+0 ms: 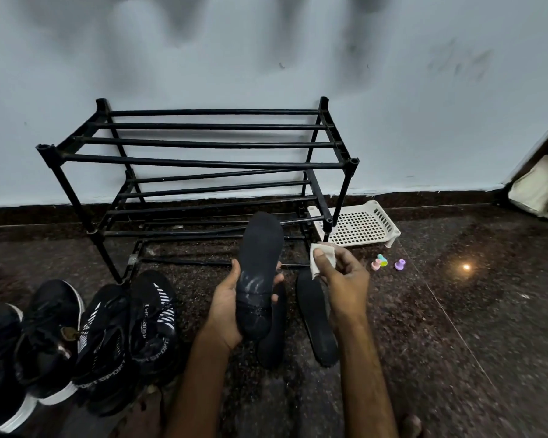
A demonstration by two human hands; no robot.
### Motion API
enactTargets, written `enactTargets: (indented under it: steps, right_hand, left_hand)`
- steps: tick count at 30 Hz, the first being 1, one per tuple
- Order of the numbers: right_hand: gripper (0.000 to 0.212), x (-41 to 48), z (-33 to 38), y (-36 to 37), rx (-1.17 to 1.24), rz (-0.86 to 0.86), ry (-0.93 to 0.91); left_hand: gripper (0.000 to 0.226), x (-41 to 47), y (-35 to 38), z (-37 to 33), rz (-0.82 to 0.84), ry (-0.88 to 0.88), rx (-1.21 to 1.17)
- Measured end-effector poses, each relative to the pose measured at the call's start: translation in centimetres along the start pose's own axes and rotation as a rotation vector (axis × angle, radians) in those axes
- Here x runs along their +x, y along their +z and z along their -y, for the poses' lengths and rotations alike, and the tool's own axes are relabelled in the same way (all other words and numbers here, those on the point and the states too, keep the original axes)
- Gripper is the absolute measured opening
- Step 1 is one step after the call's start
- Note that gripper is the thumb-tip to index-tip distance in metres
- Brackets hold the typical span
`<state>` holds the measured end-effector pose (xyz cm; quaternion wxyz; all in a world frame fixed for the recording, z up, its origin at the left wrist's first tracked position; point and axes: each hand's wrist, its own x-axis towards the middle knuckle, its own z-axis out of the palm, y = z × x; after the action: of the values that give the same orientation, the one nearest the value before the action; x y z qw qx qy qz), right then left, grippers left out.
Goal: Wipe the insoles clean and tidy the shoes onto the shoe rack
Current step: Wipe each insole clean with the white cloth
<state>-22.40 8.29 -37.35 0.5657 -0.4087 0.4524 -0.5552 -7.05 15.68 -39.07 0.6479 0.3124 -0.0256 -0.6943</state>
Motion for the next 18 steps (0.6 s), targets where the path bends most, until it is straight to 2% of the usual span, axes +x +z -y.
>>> enactTargets:
  steps: [5,9,15,18]
  right_hand:
    - [0.018,-0.1,-0.2,0.2,-0.144,0.028,-0.02]
    - [0.014,-0.4,-0.3,0.7,-0.321,0.071,-0.071]
    - [0.01,-1.9,-0.3,3.1,-0.693,0.197,-0.389]
    - [0.013,-2.4,-0.8,3.8,-0.902,0.248,-0.441]
  left_hand:
    - [0.064,0.5,0.0,0.1,-0.028,0.032,0.034]
    - [0.063,0.5,0.3,0.2,-0.055,0.084,0.036]
    - [0.075,0.4,1.3,0.7,0.059,0.078,-0.013]
    - [0.078,0.4,1.9,0.8,0.075,0.068,0.016]
